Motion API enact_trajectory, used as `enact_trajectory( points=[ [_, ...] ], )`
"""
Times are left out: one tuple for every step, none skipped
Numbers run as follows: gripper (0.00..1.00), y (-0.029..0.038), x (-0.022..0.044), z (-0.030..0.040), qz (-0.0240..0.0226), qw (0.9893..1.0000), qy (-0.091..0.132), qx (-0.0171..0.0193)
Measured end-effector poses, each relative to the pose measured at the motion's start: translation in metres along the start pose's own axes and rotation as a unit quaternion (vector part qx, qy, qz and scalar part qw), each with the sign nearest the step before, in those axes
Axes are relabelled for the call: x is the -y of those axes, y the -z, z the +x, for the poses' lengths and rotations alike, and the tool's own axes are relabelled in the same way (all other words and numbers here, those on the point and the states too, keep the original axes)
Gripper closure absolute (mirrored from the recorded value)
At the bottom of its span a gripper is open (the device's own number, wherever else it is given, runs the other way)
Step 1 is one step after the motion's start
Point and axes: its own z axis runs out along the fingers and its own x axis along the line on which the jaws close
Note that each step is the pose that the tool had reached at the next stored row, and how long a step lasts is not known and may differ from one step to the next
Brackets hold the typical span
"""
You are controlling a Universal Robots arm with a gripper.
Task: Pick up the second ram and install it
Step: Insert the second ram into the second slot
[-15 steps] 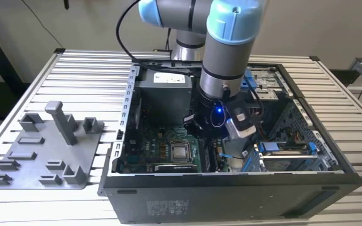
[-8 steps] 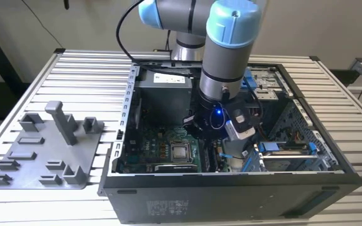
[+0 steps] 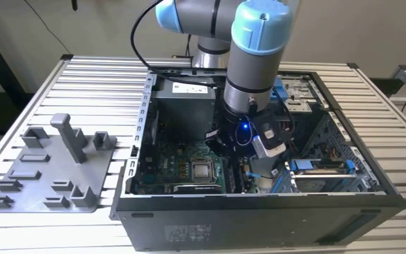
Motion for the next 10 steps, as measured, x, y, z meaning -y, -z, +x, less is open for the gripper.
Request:
enact_trajectory(
  points=[
    [0.85, 0.0001, 0.0002, 0.0000, 0.0002, 1.0000, 0.000, -0.0001],
    [0.78, 0.0012, 0.0004, 0.0000, -0.0014, 1.0000, 0.000, -0.0003],
    [0.78, 0.0035, 0.0005, 0.0002, -0.0032, 1.0000, 0.000, -0.0004],
    [0.78, 0.0071, 0.0006, 0.0001, -0.0037, 1.0000, 0.000, -0.0005],
    [0.78, 0.0118, 0.0008, 0.0001, -0.0037, 1.0000, -0.001, -0.0005],
    [0.78, 0.0164, 0.0010, 0.0000, -0.0037, 1.0000, -0.001, -0.0006],
    [0.78, 0.0208, 0.0012, 0.0000, -0.0037, 1.0000, -0.001, -0.0006],
    [0.78, 0.0255, 0.0014, -0.0001, -0.0037, 1.0000, -0.001, -0.0006],
    [0.78, 0.0301, 0.0016, -0.0002, -0.0037, 1.0000, -0.001, -0.0006],
    [0.78, 0.0346, 0.0017, -0.0003, -0.0038, 1.0000, -0.001, -0.0006]
  ],
)
